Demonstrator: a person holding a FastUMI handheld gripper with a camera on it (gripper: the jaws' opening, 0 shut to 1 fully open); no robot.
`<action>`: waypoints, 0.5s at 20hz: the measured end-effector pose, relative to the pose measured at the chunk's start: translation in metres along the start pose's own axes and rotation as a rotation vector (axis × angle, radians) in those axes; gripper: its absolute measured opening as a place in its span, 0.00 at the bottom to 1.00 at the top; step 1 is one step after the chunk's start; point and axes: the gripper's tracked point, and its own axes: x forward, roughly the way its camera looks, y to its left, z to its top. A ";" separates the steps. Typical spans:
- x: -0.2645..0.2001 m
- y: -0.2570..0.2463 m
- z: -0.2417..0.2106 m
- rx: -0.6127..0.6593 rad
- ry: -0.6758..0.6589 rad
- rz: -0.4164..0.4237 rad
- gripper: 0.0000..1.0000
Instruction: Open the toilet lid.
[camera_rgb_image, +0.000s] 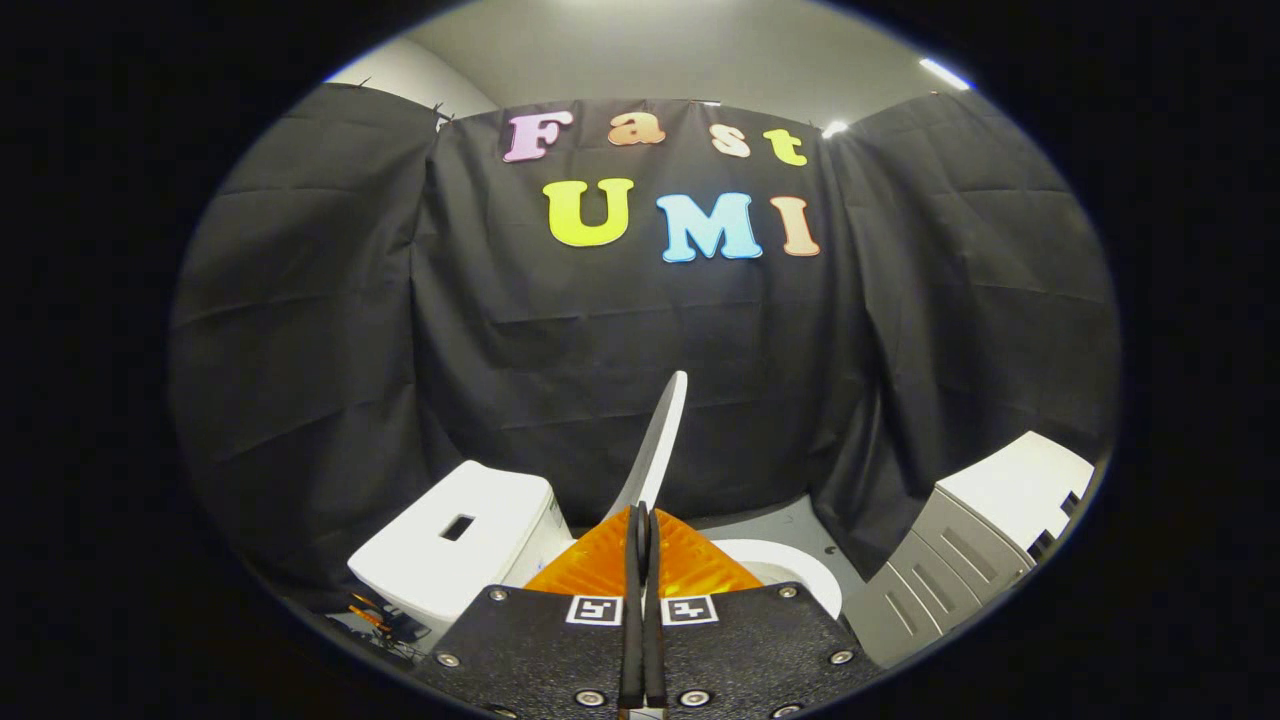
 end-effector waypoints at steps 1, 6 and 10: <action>0.001 0.005 0.003 -0.004 -0.007 0.000 0.00; -0.001 0.026 0.007 -0.002 -0.037 0.014 0.00; 0.001 0.048 0.012 0.000 -0.049 0.040 0.00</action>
